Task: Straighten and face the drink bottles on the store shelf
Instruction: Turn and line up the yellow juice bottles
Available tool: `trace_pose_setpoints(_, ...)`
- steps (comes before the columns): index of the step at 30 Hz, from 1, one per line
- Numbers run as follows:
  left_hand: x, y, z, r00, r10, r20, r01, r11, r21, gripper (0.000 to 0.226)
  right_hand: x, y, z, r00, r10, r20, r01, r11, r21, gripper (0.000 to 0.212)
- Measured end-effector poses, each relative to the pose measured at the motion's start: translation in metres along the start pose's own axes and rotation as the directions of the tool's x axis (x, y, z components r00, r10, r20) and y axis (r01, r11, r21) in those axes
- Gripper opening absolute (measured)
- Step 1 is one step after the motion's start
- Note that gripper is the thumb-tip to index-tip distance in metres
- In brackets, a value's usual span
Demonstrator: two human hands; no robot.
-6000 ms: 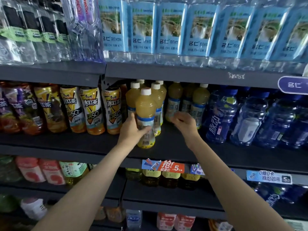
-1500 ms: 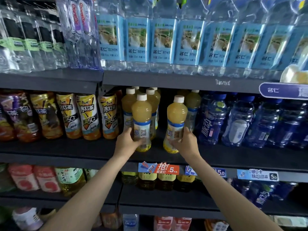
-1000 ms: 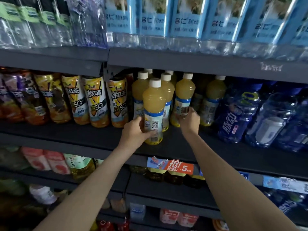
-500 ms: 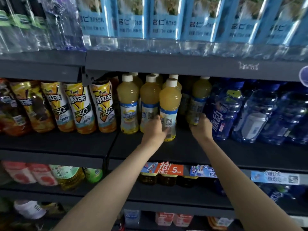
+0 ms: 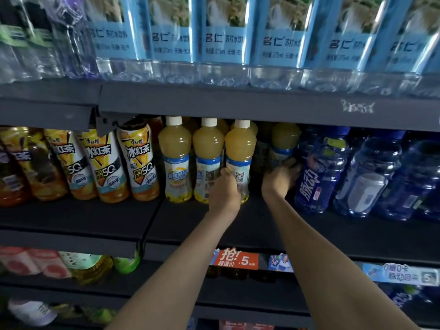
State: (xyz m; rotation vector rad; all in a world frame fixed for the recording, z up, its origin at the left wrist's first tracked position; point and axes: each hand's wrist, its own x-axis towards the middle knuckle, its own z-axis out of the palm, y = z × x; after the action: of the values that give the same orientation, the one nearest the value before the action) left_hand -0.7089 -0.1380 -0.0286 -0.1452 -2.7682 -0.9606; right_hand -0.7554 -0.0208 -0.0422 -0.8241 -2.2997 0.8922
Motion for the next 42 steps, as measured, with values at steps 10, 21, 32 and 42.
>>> trace_pose_setpoints(10,-0.001,0.003,0.001,0.999,-0.047,-0.008,0.048,0.999,0.009,0.038,-0.039,0.014,-0.027,0.976,-0.204,0.078,0.193,0.973,0.129,0.052)
trace_pose_setpoints(21,-0.05,-0.036,-0.035,0.969,0.175,0.175,-0.072,0.874,-0.481,0.051,-0.088,0.024,-0.085,0.883,-0.29,0.37,0.111,0.893,0.436,0.054)
trace_pose_setpoints(32,-0.085,-0.063,-0.107,0.968,0.058,0.244,0.098,0.808,-0.581,0.058,-0.137,-0.003,-0.105,0.752,-0.239,0.614,-0.49,0.42,0.764,0.016)
trace_pose_setpoints(42,-0.115,-0.061,-0.147,0.916,0.191,0.354,0.085,0.767,-0.636,0.048,-0.162,-0.012,-0.121,0.677,-0.113,0.727,-0.708,0.17,0.685,0.052)
